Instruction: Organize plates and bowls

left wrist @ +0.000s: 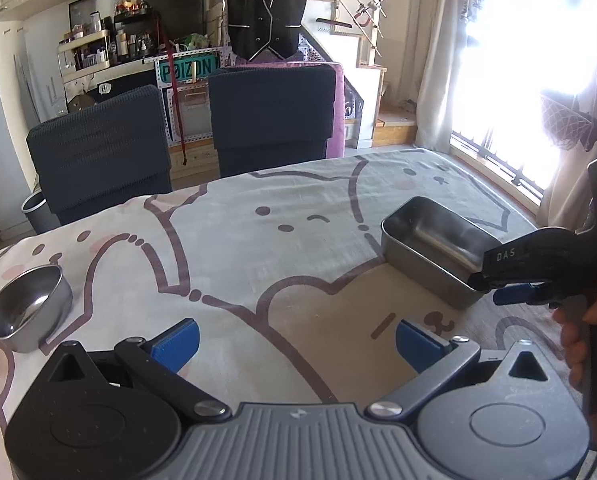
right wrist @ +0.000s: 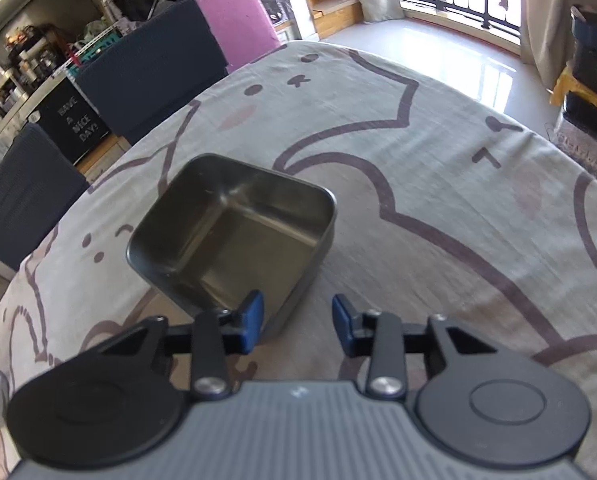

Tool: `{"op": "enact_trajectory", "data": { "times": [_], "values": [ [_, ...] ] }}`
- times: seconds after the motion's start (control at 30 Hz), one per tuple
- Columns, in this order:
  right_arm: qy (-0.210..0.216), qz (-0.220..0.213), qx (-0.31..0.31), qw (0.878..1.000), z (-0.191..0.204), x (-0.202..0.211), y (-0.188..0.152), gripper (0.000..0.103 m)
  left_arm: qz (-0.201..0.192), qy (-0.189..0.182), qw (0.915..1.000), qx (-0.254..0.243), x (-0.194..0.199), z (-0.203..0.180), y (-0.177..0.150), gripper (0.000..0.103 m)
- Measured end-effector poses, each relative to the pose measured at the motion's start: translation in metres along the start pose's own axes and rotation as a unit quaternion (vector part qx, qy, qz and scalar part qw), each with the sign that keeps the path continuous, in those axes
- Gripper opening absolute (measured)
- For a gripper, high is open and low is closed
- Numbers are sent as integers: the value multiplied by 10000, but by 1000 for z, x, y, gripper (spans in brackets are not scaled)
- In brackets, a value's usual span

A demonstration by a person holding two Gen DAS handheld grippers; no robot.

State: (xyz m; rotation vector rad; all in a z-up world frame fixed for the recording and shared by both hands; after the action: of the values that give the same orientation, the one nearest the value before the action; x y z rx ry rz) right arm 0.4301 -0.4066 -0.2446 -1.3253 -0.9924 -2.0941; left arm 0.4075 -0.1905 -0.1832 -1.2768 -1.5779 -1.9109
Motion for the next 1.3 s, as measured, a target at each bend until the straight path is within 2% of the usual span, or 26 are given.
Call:
{"op": "enact_trajectory", "data": {
  "times": [0.1, 0.23, 0.4, 0.53, 0.63, 0.8, 0.87, 0.97, 1.17, 1.3],
  "values": [
    [35, 22, 355, 9994, 8, 1, -1, 24, 6, -8, 10000, 1, 1, -1, 0, 103],
    [-9, 48, 839, 9965, 15, 6, -7, 22, -34, 1, 10000, 14, 3, -1, 1, 103],
    [311, 231, 1176, 9923, 18, 9, -12, 16, -102, -94, 9997, 205, 6, 1, 4, 103],
    [499, 377, 1650, 9843, 26, 13, -21, 8, -98, -199, 9991, 369, 5, 2, 6, 101],
    [609, 463, 1929, 9782, 34, 15, -29, 4, -8, -300, 9985, 456, 2, 2, 5, 93],
    [700, 530, 2233, 9708, 49, 15, -40, 3, 230, -498, 9961, 694, -10, 1, -1, 81],
    [723, 553, 2328, 9683, 57, 14, -44, 3, 358, -601, 9941, 823, -17, 1, -4, 72],
    [728, 581, 2491, 9640, 64, 12, -48, 3, 495, -738, 9906, 1042, -25, 1, -7, 63],
    [676, 511, 2586, 9623, 69, 8, -52, 3, 661, -868, 9844, 1380, -40, 3, -8, 51],
    [612, 404, 2699, 9601, 69, 7, -52, 5, 765, -895, 9829, 1414, -50, 1, -9, 48]
  ]
}}
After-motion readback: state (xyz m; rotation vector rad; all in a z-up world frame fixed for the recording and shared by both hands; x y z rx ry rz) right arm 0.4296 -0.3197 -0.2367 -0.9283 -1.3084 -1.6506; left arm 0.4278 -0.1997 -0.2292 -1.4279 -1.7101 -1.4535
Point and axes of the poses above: each gripper's, at about its wrist camera, not at the fingertips, and x roughly against the way its jaws point, z to its left, y to its top, the point moved 10 cm from there along -x, roughly the way its jaws point, and after that the axes turned 10 degrees about z, right-handed, at the moved point
